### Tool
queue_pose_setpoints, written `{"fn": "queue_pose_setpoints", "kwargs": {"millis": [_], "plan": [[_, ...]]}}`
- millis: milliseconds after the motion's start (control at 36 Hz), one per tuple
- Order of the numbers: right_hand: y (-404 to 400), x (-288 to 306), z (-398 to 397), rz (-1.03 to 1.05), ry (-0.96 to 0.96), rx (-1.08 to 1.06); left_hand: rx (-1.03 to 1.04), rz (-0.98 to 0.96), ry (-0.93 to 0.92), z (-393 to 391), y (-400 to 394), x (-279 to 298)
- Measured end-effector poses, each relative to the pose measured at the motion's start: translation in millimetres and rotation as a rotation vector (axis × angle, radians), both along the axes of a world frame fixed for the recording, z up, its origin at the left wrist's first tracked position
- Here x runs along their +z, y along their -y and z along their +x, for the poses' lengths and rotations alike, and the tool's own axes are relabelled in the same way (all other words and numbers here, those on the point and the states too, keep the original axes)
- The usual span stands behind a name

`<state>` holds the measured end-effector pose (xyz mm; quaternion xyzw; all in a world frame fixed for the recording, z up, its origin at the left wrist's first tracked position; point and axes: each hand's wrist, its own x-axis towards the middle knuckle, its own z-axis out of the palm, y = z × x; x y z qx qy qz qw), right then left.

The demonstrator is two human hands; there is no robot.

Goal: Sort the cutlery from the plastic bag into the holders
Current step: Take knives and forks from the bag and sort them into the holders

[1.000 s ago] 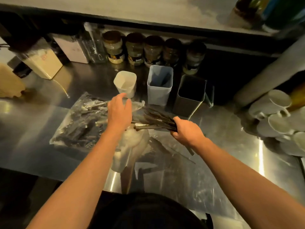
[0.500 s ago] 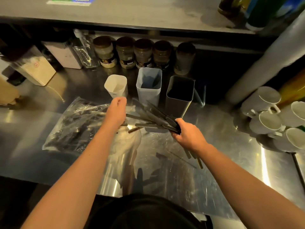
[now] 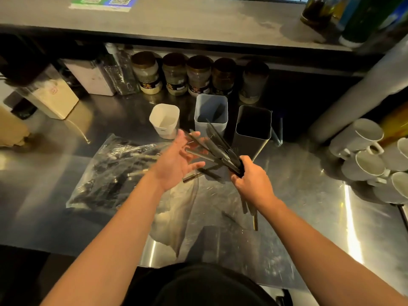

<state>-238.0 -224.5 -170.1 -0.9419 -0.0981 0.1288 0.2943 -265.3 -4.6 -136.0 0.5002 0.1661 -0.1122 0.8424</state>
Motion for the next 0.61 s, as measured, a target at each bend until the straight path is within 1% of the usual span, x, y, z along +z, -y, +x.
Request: {"fn": "queue_pose_setpoints", "kwargs": {"millis": [83, 167, 306, 361, 444, 528, 611], "plan": [[-16.8, 7.3, -4.7, 0.035, 0.026, -0.049, 0.055, 0.110, 0.081, 0.5, 5.8, 8.3], [-31.8, 16.7, -10.0, 0.034, 0.040, -0.068, 0.148, 0.250, 0.095, 3.4, 9.2, 17.7], [-49.1, 28.0, -17.4, 0.023, 0.048, -0.061, 0.388, 0.425, -0.037, 11.6, 8.8, 29.4], [-54.4, 30.5, -18.8, 0.037, 0.036, -0.069, 0.446, 0.412, -0.036, 12.2, 6.4, 32.3], [-59.1, 31.2, -20.5, 0.037, 0.023, -0.073, 0.566, 0.381, 0.014, 13.8, 3.8, 43.0], [-59.8, 30.2, -23.9, 0.039, -0.009, -0.082, 0.690, 0.194, 0.077, 20.8, -8.7, 59.3], [-59.7, 30.6, -27.0, 0.073, -0.044, -0.112, 0.694, 0.068, 0.168, 29.6, -29.3, 69.7]]}}
